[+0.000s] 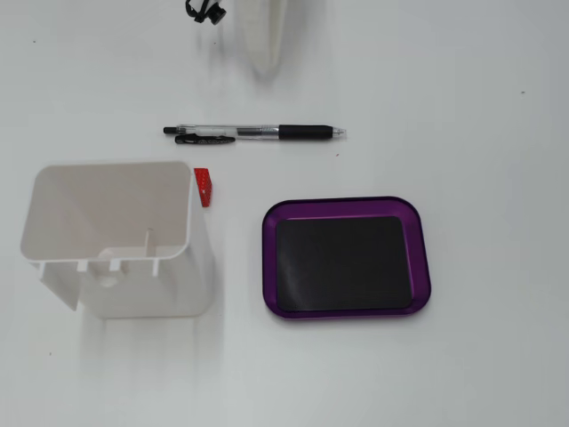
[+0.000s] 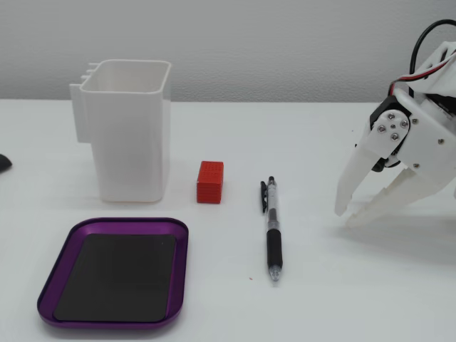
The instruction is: Pick up the pen and put it in the pen holder.
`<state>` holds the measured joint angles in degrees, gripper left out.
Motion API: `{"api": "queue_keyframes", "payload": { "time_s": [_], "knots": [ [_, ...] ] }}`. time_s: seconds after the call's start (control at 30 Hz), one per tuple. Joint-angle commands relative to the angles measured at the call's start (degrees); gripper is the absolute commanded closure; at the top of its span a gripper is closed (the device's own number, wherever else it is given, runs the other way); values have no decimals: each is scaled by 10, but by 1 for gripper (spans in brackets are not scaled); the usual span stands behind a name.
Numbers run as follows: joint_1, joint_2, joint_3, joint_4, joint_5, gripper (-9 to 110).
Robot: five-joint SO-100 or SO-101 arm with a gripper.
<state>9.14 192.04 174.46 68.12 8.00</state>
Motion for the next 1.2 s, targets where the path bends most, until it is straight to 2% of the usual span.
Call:
{"api": "queue_keyframes", "payload": {
  "time_s": [0.0, 1.07, 1.17],
  "knots": [
    [-11, 25, 3, -4, 3, 100],
    [-1, 24, -4, -5, -6, 100],
    [34, 23, -5, -24, -38, 100]
  ]
}}
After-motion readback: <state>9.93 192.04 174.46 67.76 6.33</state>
